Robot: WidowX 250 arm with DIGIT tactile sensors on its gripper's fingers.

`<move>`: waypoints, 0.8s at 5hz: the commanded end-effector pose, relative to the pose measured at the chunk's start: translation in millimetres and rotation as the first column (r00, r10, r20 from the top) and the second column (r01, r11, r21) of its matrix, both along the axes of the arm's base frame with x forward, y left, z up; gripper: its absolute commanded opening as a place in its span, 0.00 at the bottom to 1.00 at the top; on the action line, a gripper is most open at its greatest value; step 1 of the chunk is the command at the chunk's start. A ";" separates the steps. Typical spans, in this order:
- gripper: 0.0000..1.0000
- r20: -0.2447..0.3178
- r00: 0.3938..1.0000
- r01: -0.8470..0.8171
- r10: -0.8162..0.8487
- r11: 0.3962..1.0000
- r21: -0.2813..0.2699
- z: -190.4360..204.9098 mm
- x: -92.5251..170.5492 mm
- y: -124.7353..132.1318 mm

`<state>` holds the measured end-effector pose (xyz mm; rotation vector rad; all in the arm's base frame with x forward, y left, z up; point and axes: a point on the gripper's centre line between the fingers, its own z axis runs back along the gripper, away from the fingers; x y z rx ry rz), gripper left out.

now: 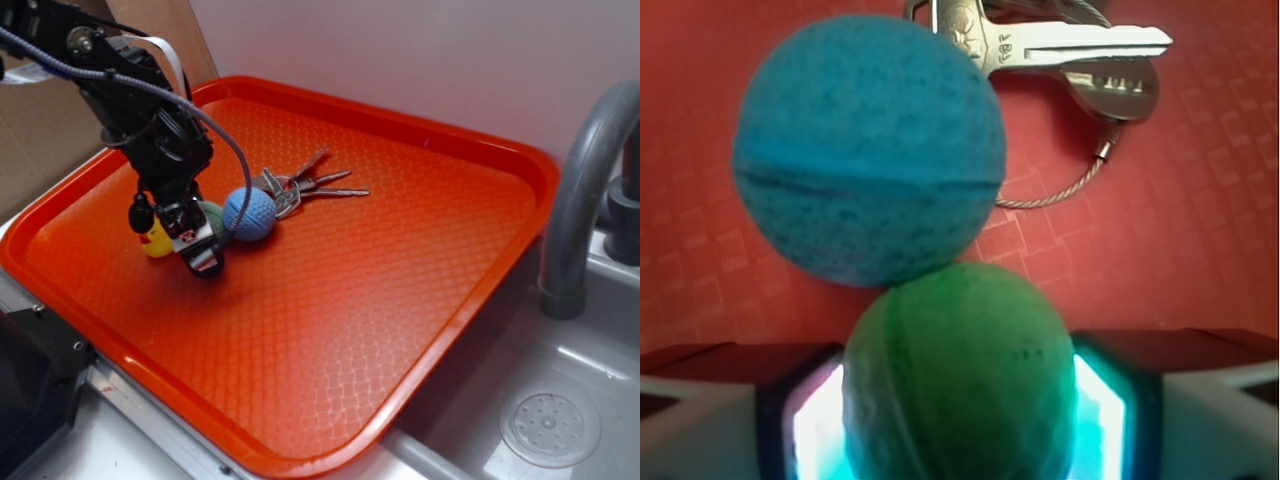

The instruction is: Grab the green ball.

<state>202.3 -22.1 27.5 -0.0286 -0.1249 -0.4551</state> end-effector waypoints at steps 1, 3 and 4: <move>0.00 -0.010 1.000 -0.029 0.029 1.000 -0.006 45.5 -2.9 6.6; 0.00 0.057 0.967 -0.237 0.246 0.962 -0.132 144.4 -15.2 -10.9; 0.00 0.053 0.952 -0.302 0.302 0.953 -0.014 192.0 -4.1 -26.3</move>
